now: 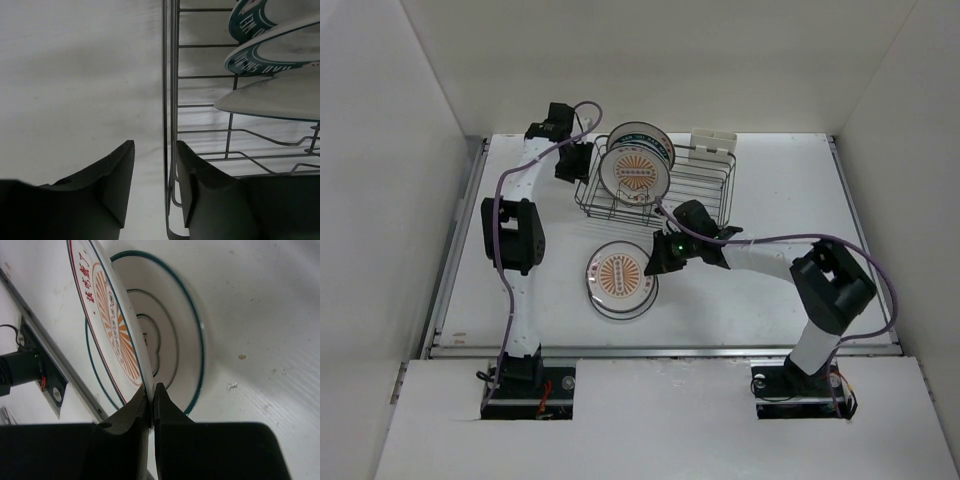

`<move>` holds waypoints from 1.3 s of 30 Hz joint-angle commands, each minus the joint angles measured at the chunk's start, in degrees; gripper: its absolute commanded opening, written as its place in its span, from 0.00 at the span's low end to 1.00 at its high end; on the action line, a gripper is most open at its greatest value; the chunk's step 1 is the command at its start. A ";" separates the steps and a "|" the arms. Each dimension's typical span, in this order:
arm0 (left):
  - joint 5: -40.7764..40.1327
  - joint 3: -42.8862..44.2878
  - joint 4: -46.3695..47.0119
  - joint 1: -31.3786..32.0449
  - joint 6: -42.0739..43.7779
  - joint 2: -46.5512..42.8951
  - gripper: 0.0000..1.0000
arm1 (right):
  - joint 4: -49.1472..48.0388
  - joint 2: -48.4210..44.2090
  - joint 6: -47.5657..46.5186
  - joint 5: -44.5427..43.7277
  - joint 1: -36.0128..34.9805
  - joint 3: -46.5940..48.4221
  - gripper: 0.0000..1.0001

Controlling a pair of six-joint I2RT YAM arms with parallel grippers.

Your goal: Unload the plates from the dish rack

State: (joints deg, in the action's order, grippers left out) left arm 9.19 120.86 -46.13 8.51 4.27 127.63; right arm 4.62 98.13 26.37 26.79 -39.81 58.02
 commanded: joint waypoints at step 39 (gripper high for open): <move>-6.03 -28.75 11.07 -2.89 -21.77 -22.51 0.65 | 17.43 -16.39 -10.37 -20.55 0.17 14.56 0.92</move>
State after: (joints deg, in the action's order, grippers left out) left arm 6.28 89.14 -32.25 6.61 -16.91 108.05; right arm 21.04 83.92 19.86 8.62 -40.23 67.33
